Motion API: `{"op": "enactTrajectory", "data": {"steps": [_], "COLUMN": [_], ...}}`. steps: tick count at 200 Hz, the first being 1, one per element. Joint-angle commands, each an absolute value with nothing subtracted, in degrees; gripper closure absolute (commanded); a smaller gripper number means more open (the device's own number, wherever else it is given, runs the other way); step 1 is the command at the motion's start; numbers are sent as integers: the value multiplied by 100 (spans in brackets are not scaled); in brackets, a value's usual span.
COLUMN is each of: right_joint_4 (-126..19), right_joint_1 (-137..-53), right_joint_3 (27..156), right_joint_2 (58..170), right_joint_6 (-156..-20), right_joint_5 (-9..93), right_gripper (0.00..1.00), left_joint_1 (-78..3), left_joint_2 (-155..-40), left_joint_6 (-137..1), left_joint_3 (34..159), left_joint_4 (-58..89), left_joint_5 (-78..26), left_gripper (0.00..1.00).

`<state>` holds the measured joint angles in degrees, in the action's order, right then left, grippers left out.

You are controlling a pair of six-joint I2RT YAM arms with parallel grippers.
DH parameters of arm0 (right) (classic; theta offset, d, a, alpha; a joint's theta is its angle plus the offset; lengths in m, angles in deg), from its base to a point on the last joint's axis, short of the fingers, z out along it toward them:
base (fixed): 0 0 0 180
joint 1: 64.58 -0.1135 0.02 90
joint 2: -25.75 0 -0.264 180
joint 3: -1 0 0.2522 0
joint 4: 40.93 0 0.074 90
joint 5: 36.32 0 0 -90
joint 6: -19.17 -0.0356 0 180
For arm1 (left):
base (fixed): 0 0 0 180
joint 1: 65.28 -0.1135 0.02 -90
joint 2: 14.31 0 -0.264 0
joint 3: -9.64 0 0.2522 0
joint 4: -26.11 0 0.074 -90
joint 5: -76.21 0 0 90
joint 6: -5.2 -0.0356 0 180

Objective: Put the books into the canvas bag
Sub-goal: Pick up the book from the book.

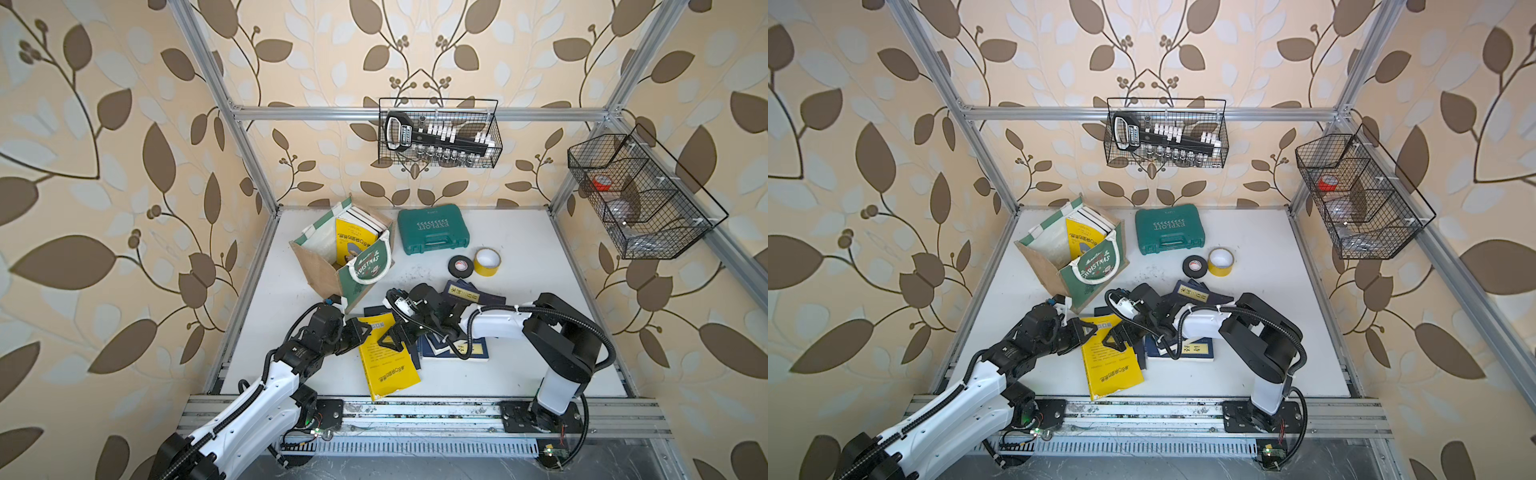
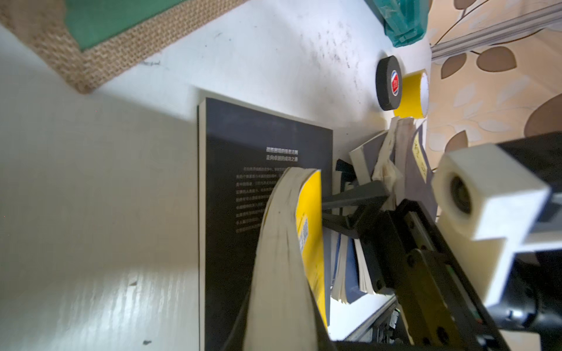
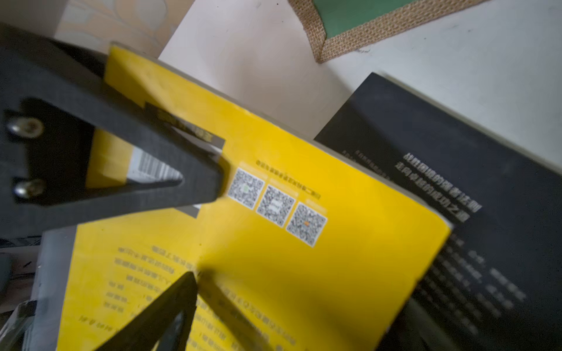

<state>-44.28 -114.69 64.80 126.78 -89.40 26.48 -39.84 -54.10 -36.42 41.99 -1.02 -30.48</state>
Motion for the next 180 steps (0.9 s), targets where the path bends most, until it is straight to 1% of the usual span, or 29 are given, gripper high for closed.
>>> {"op": "enactTrajectory", "data": {"steps": [1, 32, 58, 77, 87, 105, 133, 161, 180], "right_joint_4": [-4385, -4810, -4995, -4986, -4987, -5006, -5365, -5693, -5732], "right_joint_1": [-11249, -10977, -10659, -10448, -10200, -9942, -9690, -9701, -9888], "right_joint_3": [6346, 6385, 6380, 6280, 6232, 6140, 6082, 6061, 6027], "right_joint_2": [12204, 11482, 10875, 10399, 10188, 9884, 9676, 9622, 9472], "right_joint_6": [-8753, -8369, -8169, -8170, -8159, -8133, -7916, -7657, -7598], "right_joint_5": [2103, 1773, 1174, 721, 466, -35, -452, -1193, -1288], "right_gripper": [7, 5, 3, 2, 2, 2, 2, 2, 2], "left_joint_1": [-3996, -3996, -3996, -3996, -3997, -3996, -3996, -3996, -3996], "left_joint_2": [-5095, -5062, -5474, -5856, -6003, -6146, -6137, -6167, -6265], "left_joint_6": [-4059, -4677, -5533, -6250, -6533, -6929, -7375, -7765, -7977], "left_joint_3": [4895, 5883, 6705, 7258, 7469, 7664, 7700, 7787, 7850], "left_joint_4": [-732, -1515, -1972, -2285, -2363, -2321, -2052, -2141, -2296], "left_joint_5": [-3144, -3500, -4164, -4858, -5220, -5840, -6740, -7257, -7508], "left_gripper": [100, 100, 97, 94, 92, 92, 92, 92, 92]}}
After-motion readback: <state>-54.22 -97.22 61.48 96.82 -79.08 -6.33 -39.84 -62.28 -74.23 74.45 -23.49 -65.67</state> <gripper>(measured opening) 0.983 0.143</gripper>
